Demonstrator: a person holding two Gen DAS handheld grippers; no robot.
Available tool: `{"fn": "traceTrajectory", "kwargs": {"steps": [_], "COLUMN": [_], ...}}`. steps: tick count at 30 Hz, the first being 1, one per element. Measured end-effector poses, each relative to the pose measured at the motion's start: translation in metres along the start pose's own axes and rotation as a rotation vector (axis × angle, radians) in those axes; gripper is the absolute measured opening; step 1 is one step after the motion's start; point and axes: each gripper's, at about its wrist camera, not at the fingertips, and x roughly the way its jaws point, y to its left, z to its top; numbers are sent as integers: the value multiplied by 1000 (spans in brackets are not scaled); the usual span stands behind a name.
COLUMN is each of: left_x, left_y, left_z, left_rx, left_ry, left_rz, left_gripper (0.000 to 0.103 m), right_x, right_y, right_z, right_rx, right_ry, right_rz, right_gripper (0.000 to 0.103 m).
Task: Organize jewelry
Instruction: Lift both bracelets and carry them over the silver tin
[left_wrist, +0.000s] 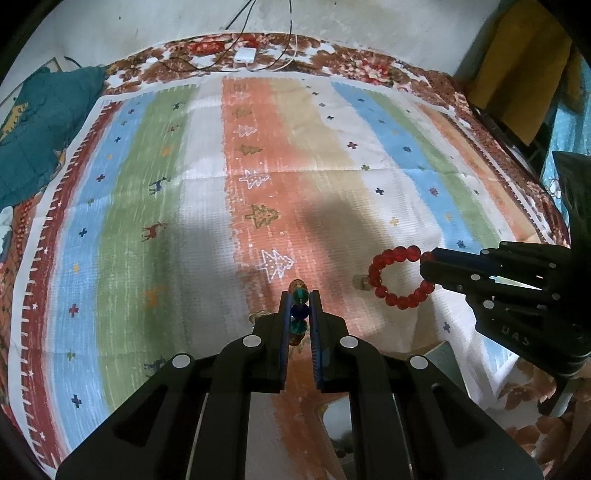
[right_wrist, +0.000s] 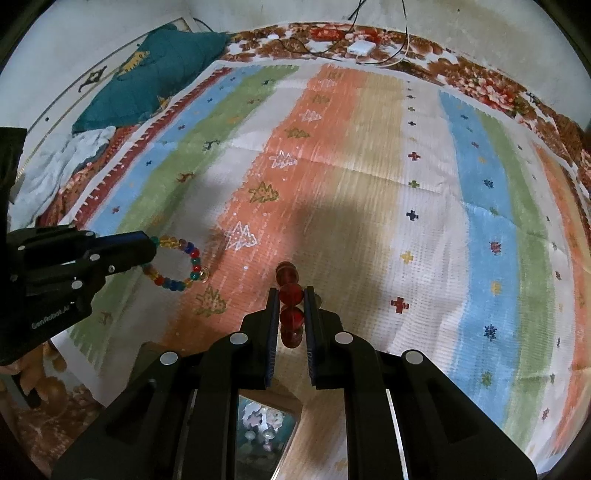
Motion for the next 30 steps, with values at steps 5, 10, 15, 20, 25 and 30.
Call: {"fn": "traceTrajectory", "kwargs": {"steps": [5,10,15,20,25,30], "left_x": [-10,-19,-27,-37,-46,-54], "left_y": [-6,-14,-18,-22,-26,-30], "left_z": [-3,-8,-15,-23,-28,-33], "left_rx": [2,10,15,30,37,46], "left_ry": [-18,-34,-49,-68,-88,-102], "left_rz": [-10,-17,-15,-11,-22,-36], "left_gripper": [9,9,9,9,9,9], "right_x": [-15,-26,-36,-45,-52,-60], "right_y": [5,9,13,16,20,21], "right_z": [-5,-11,-20,-28,-37,-45], "right_rx": [-12,-21,-33,-38,-50,-49], "right_ry": [-30,-52,-71,-87,-95,-107], "right_rz": [4,4,-2,5,10,16], "right_gripper": [14,14,14,14,14,14]}}
